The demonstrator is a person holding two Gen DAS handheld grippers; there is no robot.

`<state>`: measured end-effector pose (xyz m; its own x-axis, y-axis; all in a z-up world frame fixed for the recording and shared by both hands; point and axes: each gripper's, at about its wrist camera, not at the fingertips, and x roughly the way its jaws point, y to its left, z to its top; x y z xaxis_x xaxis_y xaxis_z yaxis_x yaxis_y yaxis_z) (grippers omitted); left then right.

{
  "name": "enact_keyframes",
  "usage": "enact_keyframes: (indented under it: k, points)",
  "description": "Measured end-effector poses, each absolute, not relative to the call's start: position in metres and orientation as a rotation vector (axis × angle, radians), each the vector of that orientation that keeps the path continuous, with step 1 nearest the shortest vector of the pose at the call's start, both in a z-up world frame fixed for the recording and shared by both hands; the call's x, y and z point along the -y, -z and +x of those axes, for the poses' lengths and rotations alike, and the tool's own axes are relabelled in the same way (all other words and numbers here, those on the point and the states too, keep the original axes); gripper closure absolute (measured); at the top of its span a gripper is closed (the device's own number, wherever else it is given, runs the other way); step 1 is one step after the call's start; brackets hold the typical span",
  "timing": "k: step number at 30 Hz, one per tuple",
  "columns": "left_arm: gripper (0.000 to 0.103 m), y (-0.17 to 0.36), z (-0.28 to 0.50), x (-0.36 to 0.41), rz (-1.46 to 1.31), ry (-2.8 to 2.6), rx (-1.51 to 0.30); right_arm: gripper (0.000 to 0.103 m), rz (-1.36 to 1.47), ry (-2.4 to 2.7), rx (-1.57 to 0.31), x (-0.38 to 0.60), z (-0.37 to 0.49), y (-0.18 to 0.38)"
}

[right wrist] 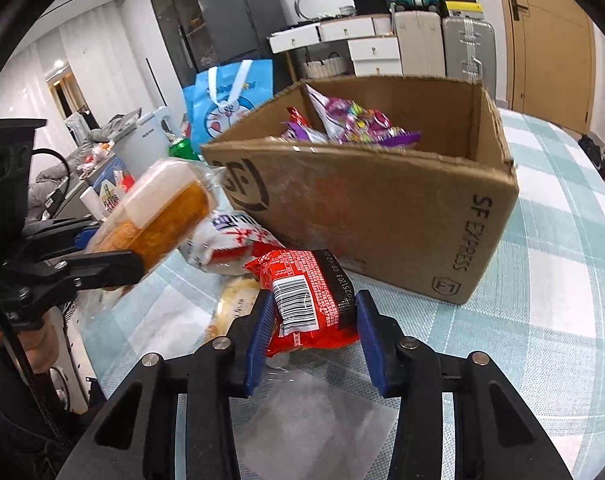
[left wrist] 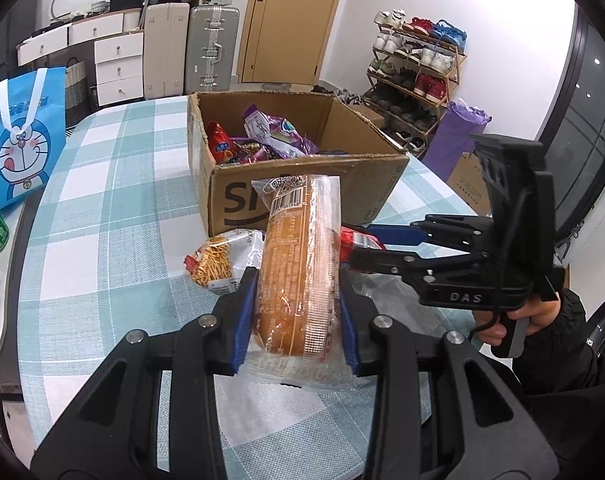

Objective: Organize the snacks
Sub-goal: 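Grasp the long bread pack with the left gripper while the right gripper grasps the red wafer pack, then carry the bread pack and red wafer pack over the box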

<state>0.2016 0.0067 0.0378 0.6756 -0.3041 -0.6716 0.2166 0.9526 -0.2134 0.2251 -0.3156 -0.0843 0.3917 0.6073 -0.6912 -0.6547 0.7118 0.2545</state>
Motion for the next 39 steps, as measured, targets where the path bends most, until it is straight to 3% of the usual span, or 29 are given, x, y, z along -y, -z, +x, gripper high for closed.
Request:
enact_keyframes:
  k: [39]
  points:
    - [0.070,-0.092,0.179,-0.017,-0.184,0.177,-0.587,0.062,0.175,-0.819,-0.543,0.380,0.205,0.003]
